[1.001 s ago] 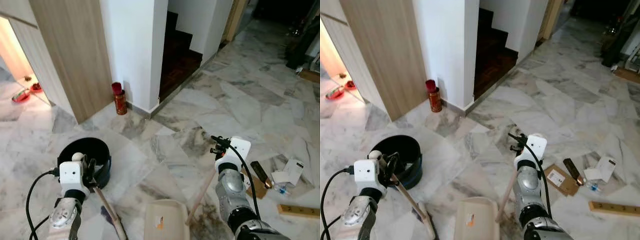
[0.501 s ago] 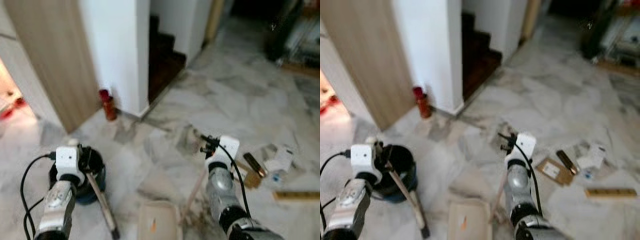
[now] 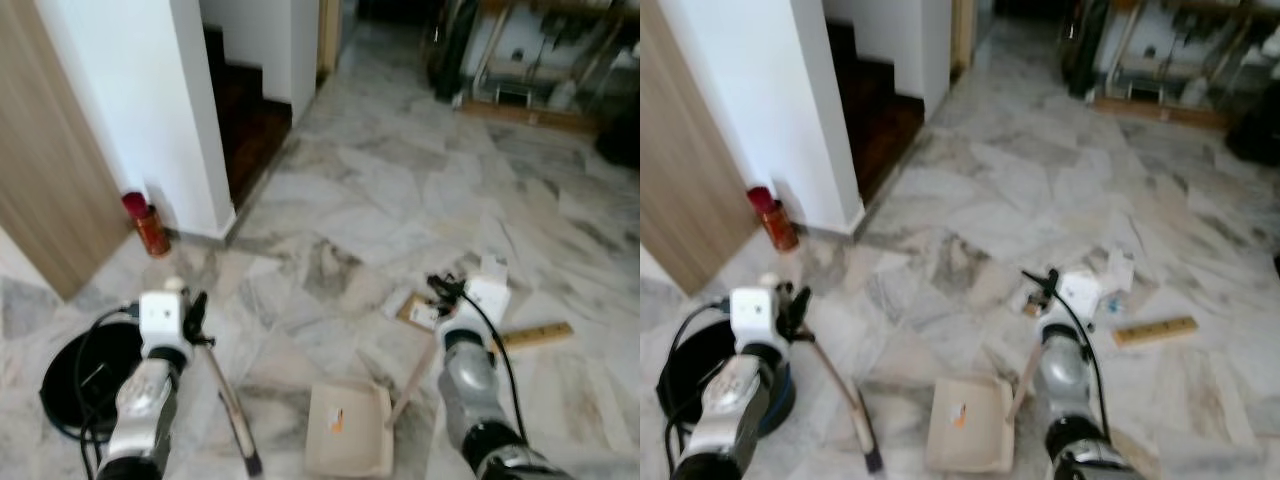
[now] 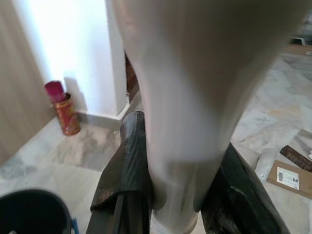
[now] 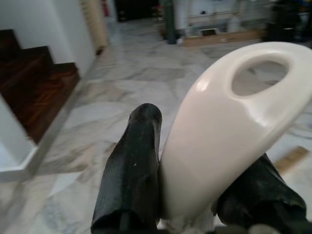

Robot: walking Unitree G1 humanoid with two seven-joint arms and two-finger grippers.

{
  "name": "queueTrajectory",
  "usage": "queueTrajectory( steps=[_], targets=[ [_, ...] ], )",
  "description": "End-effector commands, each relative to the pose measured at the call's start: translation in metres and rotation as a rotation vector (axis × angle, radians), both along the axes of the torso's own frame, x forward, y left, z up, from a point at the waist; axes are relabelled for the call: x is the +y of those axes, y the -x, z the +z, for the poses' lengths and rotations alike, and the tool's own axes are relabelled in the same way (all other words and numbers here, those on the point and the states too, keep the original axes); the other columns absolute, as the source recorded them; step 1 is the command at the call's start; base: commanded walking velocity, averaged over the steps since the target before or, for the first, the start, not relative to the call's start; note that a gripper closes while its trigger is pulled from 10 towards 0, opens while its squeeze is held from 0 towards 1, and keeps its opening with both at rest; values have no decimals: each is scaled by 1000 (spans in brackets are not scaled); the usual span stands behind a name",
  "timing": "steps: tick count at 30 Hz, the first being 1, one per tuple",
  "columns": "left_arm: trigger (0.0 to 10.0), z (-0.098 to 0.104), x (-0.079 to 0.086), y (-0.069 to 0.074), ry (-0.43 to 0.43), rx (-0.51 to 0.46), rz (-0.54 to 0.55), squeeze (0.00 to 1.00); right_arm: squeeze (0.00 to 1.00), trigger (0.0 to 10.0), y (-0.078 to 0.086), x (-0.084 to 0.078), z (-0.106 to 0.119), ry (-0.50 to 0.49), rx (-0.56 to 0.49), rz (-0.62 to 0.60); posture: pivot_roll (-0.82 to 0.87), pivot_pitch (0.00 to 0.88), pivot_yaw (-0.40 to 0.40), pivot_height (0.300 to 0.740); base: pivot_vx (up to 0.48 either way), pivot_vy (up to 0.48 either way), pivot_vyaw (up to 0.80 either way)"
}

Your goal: Sweep floor

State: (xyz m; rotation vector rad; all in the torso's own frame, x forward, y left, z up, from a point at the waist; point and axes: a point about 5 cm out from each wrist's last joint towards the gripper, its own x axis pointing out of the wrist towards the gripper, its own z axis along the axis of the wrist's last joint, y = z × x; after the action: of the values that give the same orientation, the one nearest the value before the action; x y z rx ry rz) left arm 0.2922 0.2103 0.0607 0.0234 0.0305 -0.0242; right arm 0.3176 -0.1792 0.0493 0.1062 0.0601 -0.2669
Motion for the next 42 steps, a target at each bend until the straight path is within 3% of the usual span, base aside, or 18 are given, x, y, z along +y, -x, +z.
queueTrajectory(
  steps=[1, 14, 18, 32, 42],
  targets=[
    [10000, 2, 1, 0, -2, -19, 11, 0, 0, 10000, -6, 2, 11, 10, -50, 10, 109, 0, -23, 740, 0, 0, 0],
    [10000, 0, 10, 6, -16, -28, 51, 0, 0, 10000, -10, 1, 13, 3, -40, 25, 148, 0, -49, 740, 226, 0, -242],
    [10000, 1, 17, 7, -22, -32, 80, 0, 0, 10000, -15, 9, 18, 17, -51, 59, 141, 0, -51, 740, 326, 0, 0],
    [10000, 6, 11, -2, -23, -49, 48, 0, 0, 10000, -16, 6, 24, 16, -82, 49, 121, 0, -31, 740, 326, 0, 0],
    [10000, 9, 16, -2, -36, -63, 56, 0, 0, 10000, -20, 9, 28, 7, -95, 57, 134, 0, -34, 740, 328, 0, 0]
  ],
)
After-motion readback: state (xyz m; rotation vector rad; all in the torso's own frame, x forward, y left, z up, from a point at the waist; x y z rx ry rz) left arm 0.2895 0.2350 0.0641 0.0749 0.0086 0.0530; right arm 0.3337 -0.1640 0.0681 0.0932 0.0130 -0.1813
